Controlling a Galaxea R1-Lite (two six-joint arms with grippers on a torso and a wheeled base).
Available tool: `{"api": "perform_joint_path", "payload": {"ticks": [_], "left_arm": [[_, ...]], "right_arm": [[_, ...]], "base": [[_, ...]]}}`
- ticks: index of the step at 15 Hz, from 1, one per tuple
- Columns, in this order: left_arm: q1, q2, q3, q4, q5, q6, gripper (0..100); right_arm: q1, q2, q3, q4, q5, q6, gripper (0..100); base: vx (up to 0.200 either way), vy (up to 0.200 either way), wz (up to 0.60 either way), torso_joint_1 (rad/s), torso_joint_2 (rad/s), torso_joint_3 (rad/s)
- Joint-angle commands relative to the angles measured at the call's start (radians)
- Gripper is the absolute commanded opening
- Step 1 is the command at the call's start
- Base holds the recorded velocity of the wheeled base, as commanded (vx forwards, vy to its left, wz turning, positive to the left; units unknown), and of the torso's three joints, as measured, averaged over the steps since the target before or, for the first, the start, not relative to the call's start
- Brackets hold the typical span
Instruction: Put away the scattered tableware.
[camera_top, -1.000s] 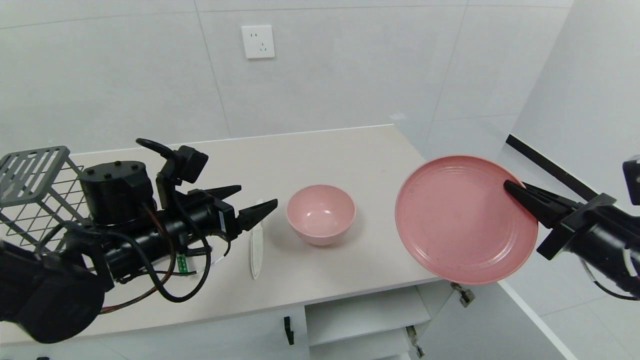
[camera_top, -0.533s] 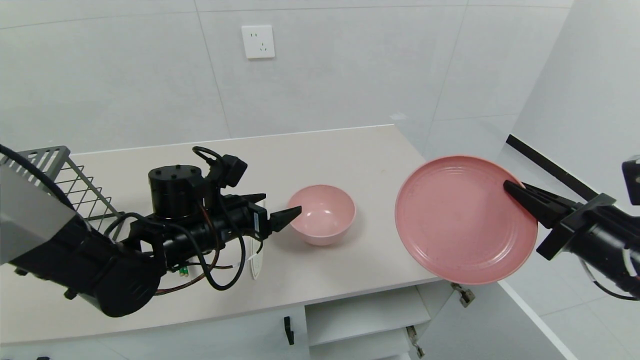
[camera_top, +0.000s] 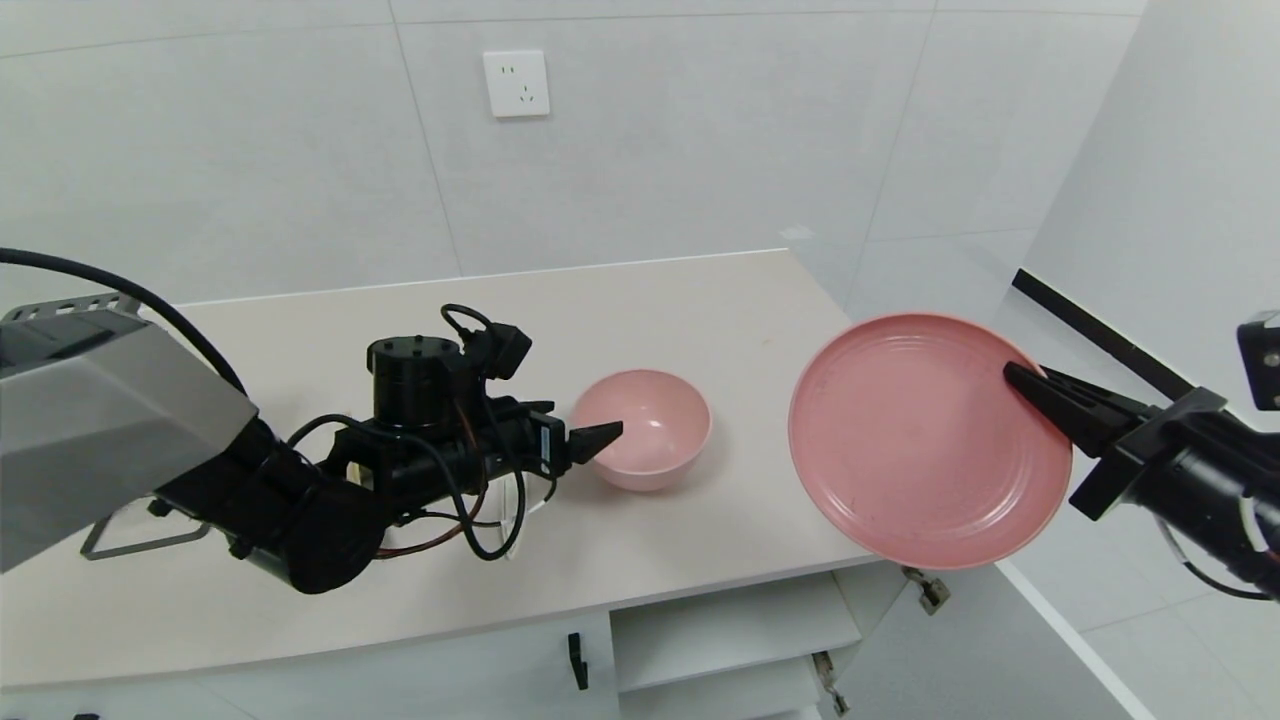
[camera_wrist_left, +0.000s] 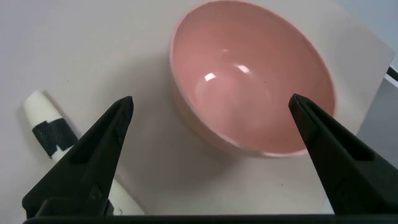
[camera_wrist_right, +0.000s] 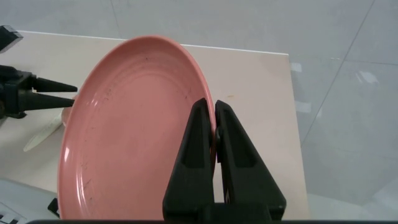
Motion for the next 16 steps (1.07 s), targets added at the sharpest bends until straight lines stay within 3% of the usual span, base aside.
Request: {"api": "perform_joint_path", "payload": {"ticks": [1, 3, 10, 11, 16], "left_arm": [[-0.01, 0.048, -0.041, 0.006, 0.006, -0.024, 100], [-0.013, 0.06, -0.07, 0.039, 0.007, -0.049, 100], [-0.027, 0.082, -0.071, 0.052, 0.012, -0.049, 100], [-0.027, 0.08, -0.071, 0.06, 0.012, -0.049, 0], [-0.027, 0.042, -0.071, 0.046, 0.026, -0.047, 0]], "right_arm": [[0.001, 0.011, -0.003, -0.001, 0.001, 0.0, 0], [-0.012, 0.029, -0.003, -0.018, 0.001, 0.0, 0], [-0.056, 0.069, -0.009, -0.048, 0.036, -0.026, 0], [-0.056, 0.069, -0.008, -0.048, 0.036, -0.026, 0], [-0.056, 0.069, -0.008, -0.048, 0.036, -0.026, 0]], "base": [[0.0, 0.0, 0.0, 0.0, 0.0, 0.0], [0.0, 0.0, 0.0, 0.0, 0.0, 0.0], [0.0, 0.0, 0.0, 0.0, 0.0, 0.0], [0.0, 0.0, 0.0, 0.0, 0.0, 0.0], [0.0, 0.0, 0.0, 0.0, 0.0, 0.0]]}}
